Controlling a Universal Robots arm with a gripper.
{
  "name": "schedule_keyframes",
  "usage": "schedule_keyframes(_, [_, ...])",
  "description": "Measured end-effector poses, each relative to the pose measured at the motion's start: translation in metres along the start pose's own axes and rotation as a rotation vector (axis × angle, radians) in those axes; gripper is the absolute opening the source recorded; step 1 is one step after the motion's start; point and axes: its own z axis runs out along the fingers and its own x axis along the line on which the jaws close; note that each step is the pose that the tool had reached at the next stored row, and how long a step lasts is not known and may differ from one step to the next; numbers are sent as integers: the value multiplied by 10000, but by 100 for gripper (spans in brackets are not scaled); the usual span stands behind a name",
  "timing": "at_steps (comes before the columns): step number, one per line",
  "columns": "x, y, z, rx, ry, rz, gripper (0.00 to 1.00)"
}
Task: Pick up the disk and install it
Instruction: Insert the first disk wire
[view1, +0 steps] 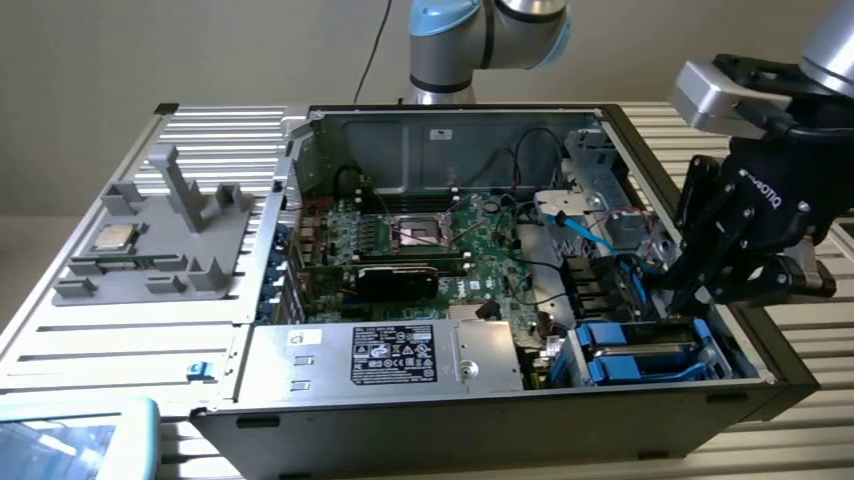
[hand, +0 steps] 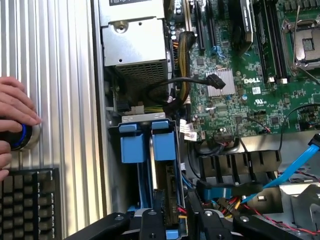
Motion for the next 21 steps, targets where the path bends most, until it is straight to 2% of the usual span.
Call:
schedule_keyframes(2, [3,-7,-83,0,4,-1,31])
schedule_keyframes(5, [-18,11,-222,6,48,6,31])
schedule_keyframes(9, [-71,43,-347,22,186,20,31])
schedule_keyframes(11, [-87,76,-366,51,251,30,31])
schedule_keyframes(13, [-95,112,-364,107,282,37,31])
schedule_keyframes(14, [-94,137,-362,133,282,38,31])
schedule_keyframes(21, [-92,151,-359,136,280,39,31])
